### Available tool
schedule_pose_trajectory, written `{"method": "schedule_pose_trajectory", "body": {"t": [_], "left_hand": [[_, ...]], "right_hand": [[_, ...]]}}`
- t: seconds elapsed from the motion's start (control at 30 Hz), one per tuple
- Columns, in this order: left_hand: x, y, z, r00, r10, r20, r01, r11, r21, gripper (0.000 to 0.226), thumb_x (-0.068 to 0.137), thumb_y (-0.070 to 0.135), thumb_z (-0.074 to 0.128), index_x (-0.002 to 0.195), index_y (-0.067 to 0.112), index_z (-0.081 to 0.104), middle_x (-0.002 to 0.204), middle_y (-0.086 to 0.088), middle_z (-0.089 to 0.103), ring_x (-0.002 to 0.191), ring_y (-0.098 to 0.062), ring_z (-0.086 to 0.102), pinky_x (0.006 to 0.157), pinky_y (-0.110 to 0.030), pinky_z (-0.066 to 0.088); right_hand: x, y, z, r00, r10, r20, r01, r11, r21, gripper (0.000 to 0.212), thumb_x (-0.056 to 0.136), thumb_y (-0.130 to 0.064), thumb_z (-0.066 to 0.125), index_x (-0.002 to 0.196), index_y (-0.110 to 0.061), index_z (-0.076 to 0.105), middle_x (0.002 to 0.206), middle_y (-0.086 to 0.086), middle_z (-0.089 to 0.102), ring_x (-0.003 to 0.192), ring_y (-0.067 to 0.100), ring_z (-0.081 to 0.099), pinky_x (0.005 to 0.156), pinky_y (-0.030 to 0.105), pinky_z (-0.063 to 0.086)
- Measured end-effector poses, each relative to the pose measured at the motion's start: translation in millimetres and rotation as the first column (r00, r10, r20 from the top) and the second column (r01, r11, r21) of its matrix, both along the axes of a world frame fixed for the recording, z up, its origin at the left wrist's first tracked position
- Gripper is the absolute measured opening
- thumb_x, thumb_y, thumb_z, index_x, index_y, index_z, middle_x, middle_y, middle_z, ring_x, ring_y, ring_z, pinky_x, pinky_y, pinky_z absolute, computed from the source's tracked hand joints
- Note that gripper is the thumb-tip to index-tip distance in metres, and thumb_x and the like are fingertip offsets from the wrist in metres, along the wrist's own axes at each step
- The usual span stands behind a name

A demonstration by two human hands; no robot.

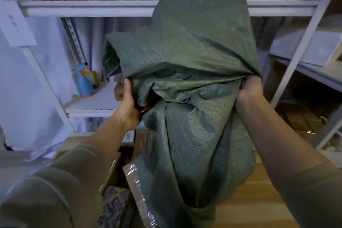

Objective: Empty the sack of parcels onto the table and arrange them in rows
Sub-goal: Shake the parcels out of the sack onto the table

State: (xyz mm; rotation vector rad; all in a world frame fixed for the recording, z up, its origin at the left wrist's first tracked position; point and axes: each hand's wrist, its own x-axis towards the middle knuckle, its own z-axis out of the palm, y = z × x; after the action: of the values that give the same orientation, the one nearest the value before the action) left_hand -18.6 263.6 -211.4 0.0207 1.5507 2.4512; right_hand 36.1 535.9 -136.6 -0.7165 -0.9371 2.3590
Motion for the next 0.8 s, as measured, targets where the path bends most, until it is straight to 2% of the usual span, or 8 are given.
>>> {"method": "schedule_pose_trajectory", "body": {"t": [0.1,0.17,0.27,0.37,0.47,0.57,0.67,0.8], "left_hand": [[-9,5,0,0.998,-0.042,-0.047,0.052,0.967,0.248,0.092,0.078,0.087,0.031,0.139,0.023,0.055,0.136,-0.011,0.06,0.127,-0.032,0.056,0.111,-0.049,0.039],[-13,7,5,0.994,-0.093,-0.059,0.108,0.928,0.357,0.09,0.079,0.085,0.032,0.143,0.024,0.05,0.142,-0.013,0.055,0.131,-0.037,0.05,0.113,-0.053,0.034],[-21,16,18,0.986,-0.166,-0.031,0.167,0.944,0.284,0.087,0.077,0.083,0.043,0.14,0.024,0.055,0.141,-0.013,0.055,0.131,-0.037,0.05,0.112,-0.053,0.036],[-27,21,31,0.988,-0.151,0.043,0.142,0.976,0.162,0.092,0.065,0.086,0.052,0.133,0.025,0.062,0.136,-0.011,0.06,0.124,-0.031,0.056,0.102,-0.045,0.046],[-30,22,42,0.984,-0.175,0.021,0.172,0.979,0.111,0.104,0.041,0.084,0.068,0.125,0.022,0.062,0.13,-0.007,0.056,0.104,-0.025,0.048,0.071,-0.031,0.034],[-33,31,55,0.965,-0.249,-0.083,0.261,0.947,0.187,0.093,0.046,0.077,0.07,0.124,0.027,0.057,0.127,-0.012,0.051,0.1,-0.028,0.045,0.073,-0.036,0.018],[-29,40,68,0.957,-0.251,-0.147,0.275,0.947,0.169,0.076,0.065,0.08,0.05,0.114,0.022,0.056,0.102,-0.009,0.054,0.072,-0.023,0.043,0.066,-0.036,0.009],[-27,48,85,0.947,-0.255,-0.195,0.287,0.944,0.16,0.085,0.052,0.078,0.06,0.116,0.021,0.062,0.117,-0.011,0.053,0.087,-0.024,0.042,0.073,-0.035,0.01]], "right_hand": [[-3,4,3,0.999,-0.021,-0.044,0.018,0.997,-0.069,0.037,0.103,-0.017,0.035,0.133,-0.008,0.056,0.133,0.012,0.06,0.119,0.031,0.058,0.105,0.039,0.048],[4,4,6,1.0,-0.024,0.004,0.024,1.0,-0.02,0.033,0.103,-0.018,0.036,0.125,-0.008,0.058,0.118,0.009,0.064,0.102,0.027,0.062,0.091,0.035,0.055],[12,6,10,0.994,0.06,-0.086,-0.06,0.998,0.004,0.028,0.106,-0.022,0.032,0.106,-0.014,0.059,0.094,0.003,0.06,0.079,0.019,0.057,0.056,0.021,0.05],[15,11,21,0.99,0.068,-0.123,-0.065,0.997,0.032,0.035,0.108,-0.024,0.03,0.085,-0.017,0.056,0.086,0.002,0.057,0.073,0.016,0.054,0.04,0.014,0.044],[16,15,23,0.987,0.091,-0.135,-0.084,0.995,0.054,0.036,0.107,-0.031,0.034,0.084,-0.018,0.058,0.085,0.002,0.059,0.074,0.016,0.055,0.04,0.015,0.044],[17,20,25,0.978,0.143,-0.15,-0.131,0.987,0.089,0.035,0.106,-0.038,0.038,0.086,-0.018,0.06,0.088,0.001,0.061,0.076,0.017,0.058,0.046,0.019,0.048],[17,27,30,0.961,0.204,-0.186,-0.182,0.974,0.133,0.033,0.106,-0.036,0.037,0.093,-0.017,0.061,0.097,0.004,0.063,0.082,0.019,0.06,0.054,0.022,0.051],[19,36,39,0.957,0.196,-0.211,-0.145,0.961,0.238,0.026,0.106,-0.027,0.042,0.092,-0.015,0.06,0.091,0.003,0.062,0.078,0.016,0.06,0.05,0.018,0.05]]}}
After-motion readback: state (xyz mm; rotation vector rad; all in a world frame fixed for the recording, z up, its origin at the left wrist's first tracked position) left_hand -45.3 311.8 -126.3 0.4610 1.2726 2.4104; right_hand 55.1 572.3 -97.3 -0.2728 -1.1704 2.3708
